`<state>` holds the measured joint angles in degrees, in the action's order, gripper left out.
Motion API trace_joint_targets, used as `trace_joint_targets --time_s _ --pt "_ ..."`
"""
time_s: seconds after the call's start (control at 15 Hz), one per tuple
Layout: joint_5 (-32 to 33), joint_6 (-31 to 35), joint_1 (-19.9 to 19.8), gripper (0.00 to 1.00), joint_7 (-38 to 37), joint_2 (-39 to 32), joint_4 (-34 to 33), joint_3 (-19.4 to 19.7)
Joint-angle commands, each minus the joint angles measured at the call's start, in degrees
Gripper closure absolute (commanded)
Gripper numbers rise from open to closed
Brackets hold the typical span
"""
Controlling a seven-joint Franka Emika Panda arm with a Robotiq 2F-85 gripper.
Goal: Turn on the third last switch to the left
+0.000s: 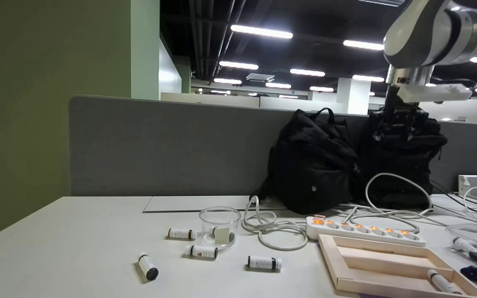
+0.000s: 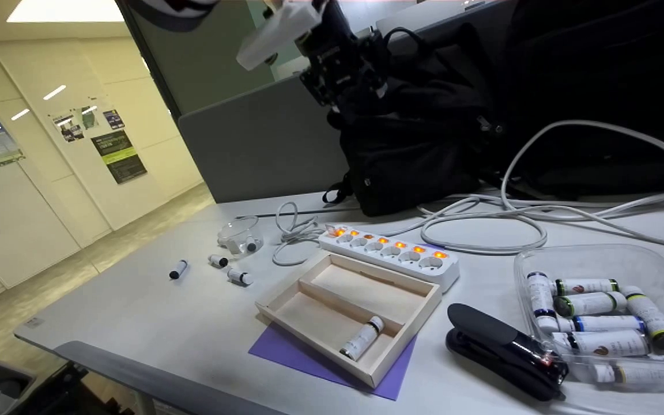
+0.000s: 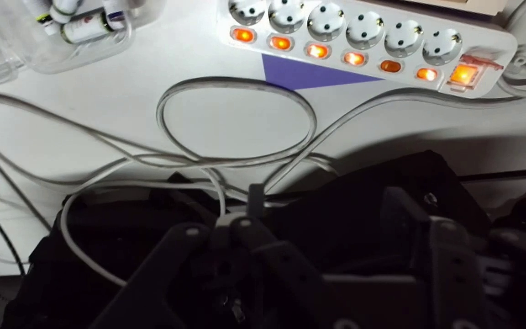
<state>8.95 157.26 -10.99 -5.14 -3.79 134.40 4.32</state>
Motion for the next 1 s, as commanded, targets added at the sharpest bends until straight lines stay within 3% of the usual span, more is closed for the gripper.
trace_joint_targets --time_s 0.0,0.4,0.93 --pt "-5.7 1.7 2.1 0.62 -0.5 -12.4 -7.4 0.5" --pt "-13.5 -1.3 3.6 0.99 -0.4 -25.6 -16.3 -1.4" --pt "-17.0 -5.1 3.1 1.0 0.2 -34.9 -22.3 -2.3"
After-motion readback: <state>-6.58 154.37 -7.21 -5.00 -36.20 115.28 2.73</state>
